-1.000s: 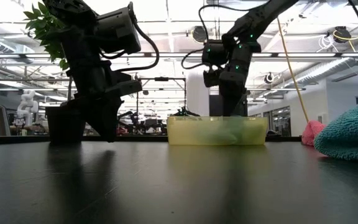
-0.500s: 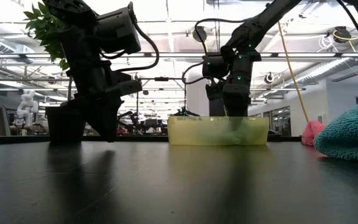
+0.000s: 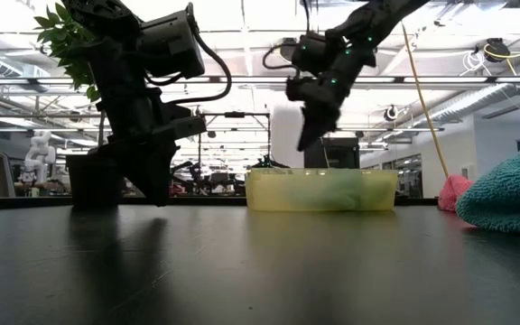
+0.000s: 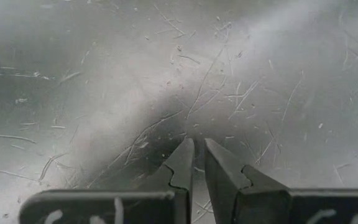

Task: Fold microfiber towels
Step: Put the left blue microfiber cloth into the bin

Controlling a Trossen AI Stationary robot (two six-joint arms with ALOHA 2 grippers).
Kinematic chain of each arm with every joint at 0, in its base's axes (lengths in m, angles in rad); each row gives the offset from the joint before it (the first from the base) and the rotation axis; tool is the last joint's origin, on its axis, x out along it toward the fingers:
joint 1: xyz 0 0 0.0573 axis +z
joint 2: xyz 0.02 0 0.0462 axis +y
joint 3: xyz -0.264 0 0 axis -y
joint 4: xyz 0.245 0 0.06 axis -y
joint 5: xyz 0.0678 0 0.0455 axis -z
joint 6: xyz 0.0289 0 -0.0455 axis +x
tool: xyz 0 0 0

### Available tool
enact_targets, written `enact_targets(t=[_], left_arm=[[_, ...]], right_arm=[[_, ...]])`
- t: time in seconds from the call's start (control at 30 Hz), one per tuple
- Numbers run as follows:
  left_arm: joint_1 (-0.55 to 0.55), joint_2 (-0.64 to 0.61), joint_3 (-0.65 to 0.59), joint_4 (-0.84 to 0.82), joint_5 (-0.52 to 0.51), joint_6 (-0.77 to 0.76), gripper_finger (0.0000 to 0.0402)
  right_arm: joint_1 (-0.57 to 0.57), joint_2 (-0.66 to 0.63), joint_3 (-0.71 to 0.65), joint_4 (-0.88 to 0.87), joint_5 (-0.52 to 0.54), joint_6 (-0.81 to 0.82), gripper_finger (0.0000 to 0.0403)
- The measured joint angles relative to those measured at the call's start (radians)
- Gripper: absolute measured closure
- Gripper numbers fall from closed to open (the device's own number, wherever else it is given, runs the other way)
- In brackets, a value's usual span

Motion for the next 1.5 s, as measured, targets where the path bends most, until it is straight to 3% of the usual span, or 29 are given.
enact_targets(t=[0.2, 0.5, 0.73, 0.9, 1.27, 1.5], left_arm=[[0.000, 0.000, 0.000, 0.000, 0.000, 0.007, 0.0366], [0.000, 0.000, 0.000, 0.000, 0.000, -0.002, 0.0366], [0.000, 0.000, 0.000, 0.000, 0.000, -0.006, 0.0366], [0.000, 0.000, 0.000, 0.000, 0.000, -0.003, 0.0366], [0.000, 0.000, 0.000, 0.000, 0.000, -0.001, 0.0366], [0.000, 0.000, 0.000, 0.000, 0.000, -0.002, 0.0366]], right_arm=[[0.000, 0.088, 0.000, 0.169, 0.000, 0.019, 0.0403], [-0.004, 0.241, 0.000, 0.253, 0.008, 0.046, 0.0403], [-0.029, 0.227, 0.000, 0.138, 0.191, -0.009, 0.0403], [-0.064, 0.185, 0.000, 0.059, 0.264, -0.036, 0.0403], [-0.078, 0.096, 0.000, 0.067, 0.093, -0.004, 0.0403], [-0.062, 0.018, 0.000, -0.120, 0.077, 0.007, 0.0403]])
